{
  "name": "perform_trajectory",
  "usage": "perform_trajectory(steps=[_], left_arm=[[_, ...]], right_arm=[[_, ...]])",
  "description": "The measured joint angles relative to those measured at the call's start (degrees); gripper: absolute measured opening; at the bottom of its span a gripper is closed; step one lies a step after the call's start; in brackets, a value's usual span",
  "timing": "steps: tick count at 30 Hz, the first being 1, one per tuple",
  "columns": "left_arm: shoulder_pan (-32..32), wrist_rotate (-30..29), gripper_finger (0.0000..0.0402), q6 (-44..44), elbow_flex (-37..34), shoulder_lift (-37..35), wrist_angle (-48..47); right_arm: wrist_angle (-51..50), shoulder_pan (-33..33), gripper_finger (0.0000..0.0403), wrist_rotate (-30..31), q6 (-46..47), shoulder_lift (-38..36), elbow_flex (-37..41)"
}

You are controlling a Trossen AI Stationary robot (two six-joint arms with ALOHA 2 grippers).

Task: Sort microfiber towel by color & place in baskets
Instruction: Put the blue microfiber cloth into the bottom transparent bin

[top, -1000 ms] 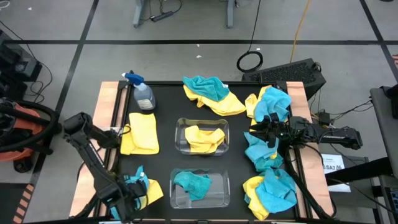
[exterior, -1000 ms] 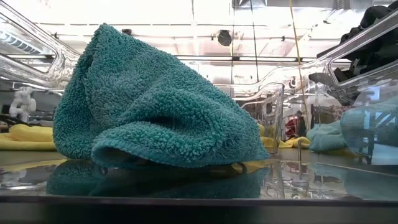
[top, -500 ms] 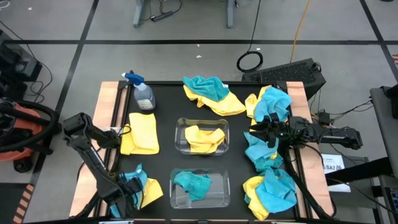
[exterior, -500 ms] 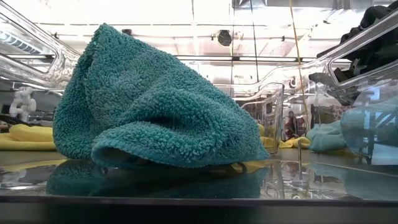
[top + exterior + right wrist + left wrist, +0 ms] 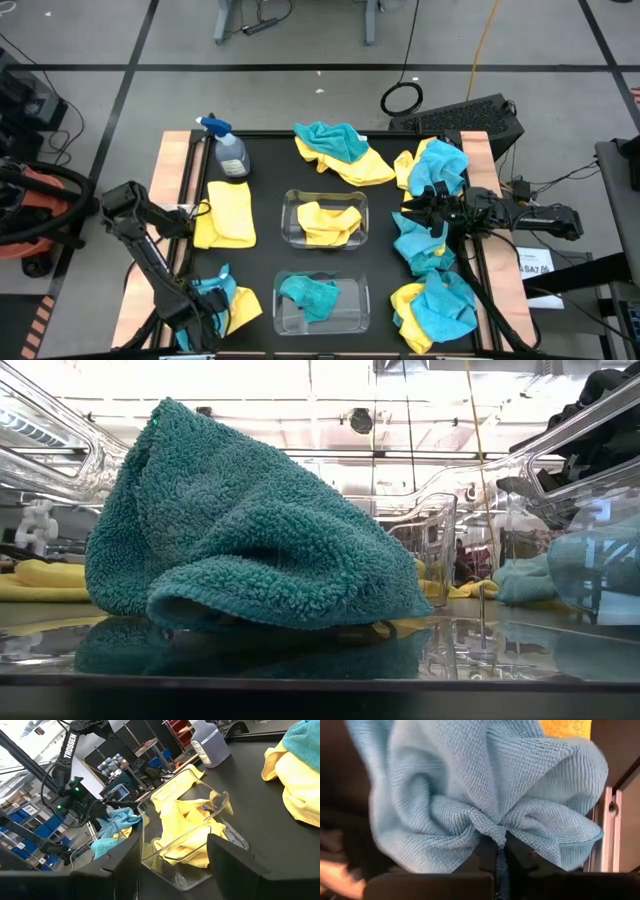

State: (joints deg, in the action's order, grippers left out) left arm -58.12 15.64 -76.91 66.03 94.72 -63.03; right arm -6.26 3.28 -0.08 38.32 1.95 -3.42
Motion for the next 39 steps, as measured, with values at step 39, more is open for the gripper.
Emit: perform_trajectory(steps=[39], left_arm=[[14.61, -63.00, 0.0009, 57.77, 47.77, -0.90, -11.47]], right_arm=[[0.00, -0.01, 0.0215, 0.00, -0.02, 0.01, 0.00]])
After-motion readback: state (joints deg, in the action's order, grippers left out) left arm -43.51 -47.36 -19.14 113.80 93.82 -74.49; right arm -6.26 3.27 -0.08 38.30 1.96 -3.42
